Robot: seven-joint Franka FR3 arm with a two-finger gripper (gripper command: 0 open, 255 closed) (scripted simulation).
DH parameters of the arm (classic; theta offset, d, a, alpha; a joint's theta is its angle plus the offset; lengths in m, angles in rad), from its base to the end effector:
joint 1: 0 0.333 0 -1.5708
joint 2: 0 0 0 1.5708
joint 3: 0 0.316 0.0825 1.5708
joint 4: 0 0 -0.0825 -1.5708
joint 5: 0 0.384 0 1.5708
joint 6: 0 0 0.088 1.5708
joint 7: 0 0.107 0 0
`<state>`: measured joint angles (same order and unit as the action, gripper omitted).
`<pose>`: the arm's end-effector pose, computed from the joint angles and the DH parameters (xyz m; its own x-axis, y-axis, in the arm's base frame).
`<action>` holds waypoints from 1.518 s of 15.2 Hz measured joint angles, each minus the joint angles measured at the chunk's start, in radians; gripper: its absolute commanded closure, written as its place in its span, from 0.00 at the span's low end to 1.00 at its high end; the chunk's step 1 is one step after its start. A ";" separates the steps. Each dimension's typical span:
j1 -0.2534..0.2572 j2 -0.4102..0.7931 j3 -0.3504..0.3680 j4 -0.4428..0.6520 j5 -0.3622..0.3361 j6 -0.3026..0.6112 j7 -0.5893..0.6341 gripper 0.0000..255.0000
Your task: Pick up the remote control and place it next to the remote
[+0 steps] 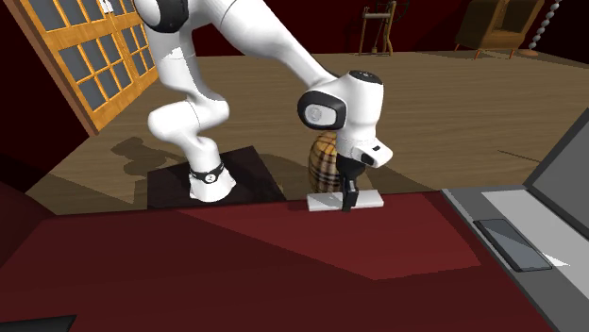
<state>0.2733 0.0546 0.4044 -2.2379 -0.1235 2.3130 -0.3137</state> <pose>0.4168 0.3316 0.3495 0.4775 0.8786 -0.0004 0.8761 -0.4762 0.0750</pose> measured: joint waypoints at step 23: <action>-0.062 -0.382 -0.141 -0.222 0.149 -0.129 -0.310 1.00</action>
<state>0.2109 -0.3272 0.2629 -2.4598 0.0255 2.1844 -0.6238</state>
